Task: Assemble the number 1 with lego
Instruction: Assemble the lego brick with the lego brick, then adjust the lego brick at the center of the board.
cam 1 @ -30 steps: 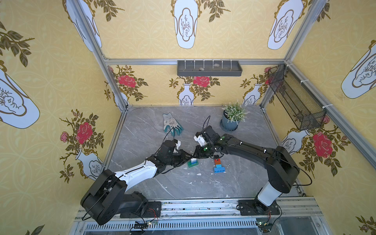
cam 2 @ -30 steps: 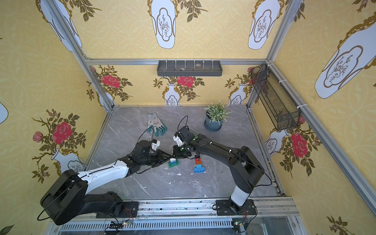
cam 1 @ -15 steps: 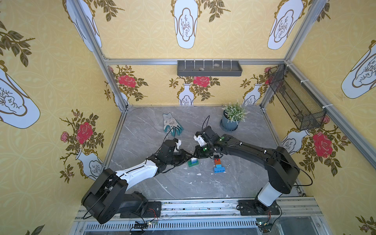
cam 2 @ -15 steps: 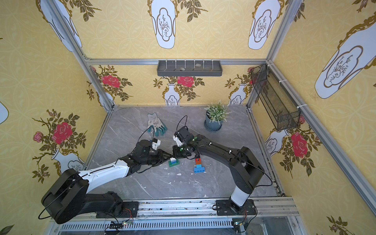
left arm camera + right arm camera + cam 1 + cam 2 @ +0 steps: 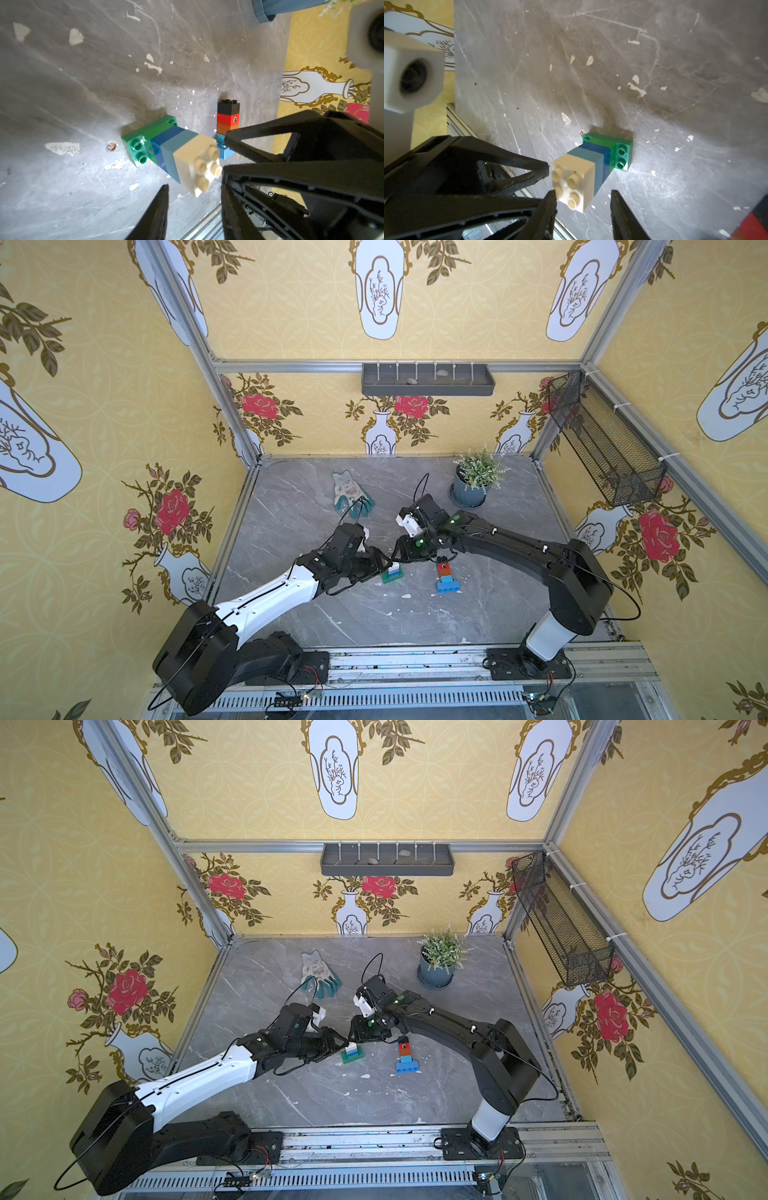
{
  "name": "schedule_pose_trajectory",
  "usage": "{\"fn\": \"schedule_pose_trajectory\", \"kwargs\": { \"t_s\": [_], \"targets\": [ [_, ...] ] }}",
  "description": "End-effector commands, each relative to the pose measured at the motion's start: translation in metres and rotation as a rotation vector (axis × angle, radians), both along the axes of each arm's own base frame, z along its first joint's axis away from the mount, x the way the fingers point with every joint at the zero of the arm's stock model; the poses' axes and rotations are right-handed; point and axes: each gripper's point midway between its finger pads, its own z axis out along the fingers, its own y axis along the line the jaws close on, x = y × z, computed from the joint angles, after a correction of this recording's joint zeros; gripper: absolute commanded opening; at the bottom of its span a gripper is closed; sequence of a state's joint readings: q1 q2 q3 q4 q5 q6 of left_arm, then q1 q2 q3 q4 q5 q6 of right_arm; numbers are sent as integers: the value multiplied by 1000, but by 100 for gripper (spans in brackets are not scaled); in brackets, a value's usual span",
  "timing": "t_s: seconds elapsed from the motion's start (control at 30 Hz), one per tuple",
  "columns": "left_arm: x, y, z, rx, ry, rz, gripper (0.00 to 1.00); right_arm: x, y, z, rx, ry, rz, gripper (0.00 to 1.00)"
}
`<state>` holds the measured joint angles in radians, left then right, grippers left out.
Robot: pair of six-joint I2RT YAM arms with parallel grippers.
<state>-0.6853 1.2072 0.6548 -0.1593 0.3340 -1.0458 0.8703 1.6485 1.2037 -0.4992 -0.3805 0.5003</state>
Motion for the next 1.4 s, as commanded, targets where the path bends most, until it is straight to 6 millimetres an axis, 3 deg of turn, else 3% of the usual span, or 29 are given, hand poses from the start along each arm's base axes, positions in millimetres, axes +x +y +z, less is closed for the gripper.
{"fn": "schedule_pose_trajectory", "kwargs": {
  "t_s": [0.0, 0.2, 0.43, 0.5, 0.73, 1.07, 1.37],
  "targets": [
    [1, 3, 13, -5, -52, -4, 53, 8, 3, 21, 50, -99, 7, 51],
    [5, 15, 42, -23, -166, 40, 59, -3, 0, 28, 53, -316, 40, 56],
    [8, 59, 58, -1, -313, 221, 61, -52, 9, 13, 86, -778, 170, 56],
    [6, 71, 59, 0, -341, 269, 62, -56, 5, 3, 82, -813, 159, 56],
    [-4, 104, 53, 41, -347, 376, 64, -51, 10, -23, 84, -817, 102, 59],
    [-9, 107, 50, 38, -323, 378, 65, -25, 17, -37, 61, -789, 30, 63],
    [-7, 107, 51, 43, -314, 372, 65, -14, 15, -44, 57, -759, 8, 58]
  ]
}}
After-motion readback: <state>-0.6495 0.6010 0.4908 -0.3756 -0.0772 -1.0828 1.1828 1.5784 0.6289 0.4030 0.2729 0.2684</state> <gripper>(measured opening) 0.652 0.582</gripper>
